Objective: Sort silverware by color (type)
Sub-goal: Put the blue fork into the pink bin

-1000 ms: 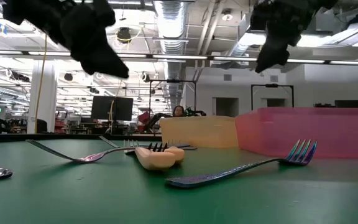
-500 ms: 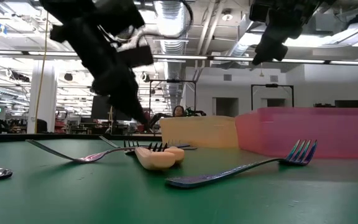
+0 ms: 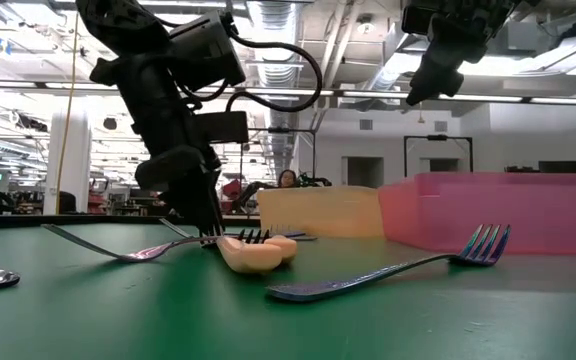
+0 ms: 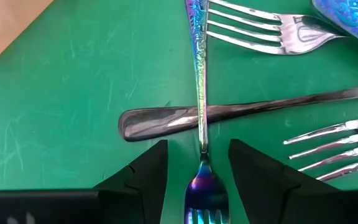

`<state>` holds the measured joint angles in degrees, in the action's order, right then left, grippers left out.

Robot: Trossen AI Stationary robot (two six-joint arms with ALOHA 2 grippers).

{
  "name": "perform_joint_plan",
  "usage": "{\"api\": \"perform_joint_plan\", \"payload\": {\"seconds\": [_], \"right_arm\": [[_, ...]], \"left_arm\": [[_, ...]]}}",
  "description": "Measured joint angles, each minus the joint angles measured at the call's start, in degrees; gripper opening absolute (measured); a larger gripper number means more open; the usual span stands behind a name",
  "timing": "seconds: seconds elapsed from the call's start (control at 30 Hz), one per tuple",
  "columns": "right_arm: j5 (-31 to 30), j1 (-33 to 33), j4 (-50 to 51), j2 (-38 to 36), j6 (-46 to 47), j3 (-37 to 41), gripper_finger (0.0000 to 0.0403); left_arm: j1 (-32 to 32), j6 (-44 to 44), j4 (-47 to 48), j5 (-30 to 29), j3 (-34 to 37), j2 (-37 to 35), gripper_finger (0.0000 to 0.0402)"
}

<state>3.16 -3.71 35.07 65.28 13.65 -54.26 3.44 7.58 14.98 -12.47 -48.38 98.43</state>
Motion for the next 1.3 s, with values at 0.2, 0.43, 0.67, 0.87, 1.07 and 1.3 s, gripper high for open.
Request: {"api": "perform_joint_plan", "payload": {"seconds": [0.2, 0.43, 0.67, 0.87, 1.07, 1.3], "right_arm": [[-0.22, 0.01, 0.00, 0.00, 0.00, 0.00, 0.0187], [-0.22, 0.01, 0.00, 0.00, 0.00, 0.00, 0.0187], [-0.22, 0.01, -0.17, 0.00, -0.02, 0.00, 0.0187], [-0.24, 0.01, -1.45, 0.00, -0.11, 0.00, 0.0187], [-0.23, 0.00, -2.82, 0.54, -0.13, 0.01, 0.0187], [-0.22, 0.03, -8.53, 2.52, -2.14, 0.07, 0.0187]], "left_arm": [[-1.60, -0.42, -0.11, 4.66, 0.00, 0.81, 0.0096], [-3.51, -0.40, 0.11, 5.28, -0.02, 1.49, 0.0008], [-2.95, -0.73, -0.41, 3.71, 0.22, 0.19, 0.0002], [-2.04, -0.45, 1.00, -1.93, 0.66, -2.75, 0.0001], [-1.03, -0.48, 1.20, -5.54, 0.53, -7.19, 0.0000], [1.22, -0.90, -1.53, -11.23, 1.20, -14.80, 0.0000]]}}
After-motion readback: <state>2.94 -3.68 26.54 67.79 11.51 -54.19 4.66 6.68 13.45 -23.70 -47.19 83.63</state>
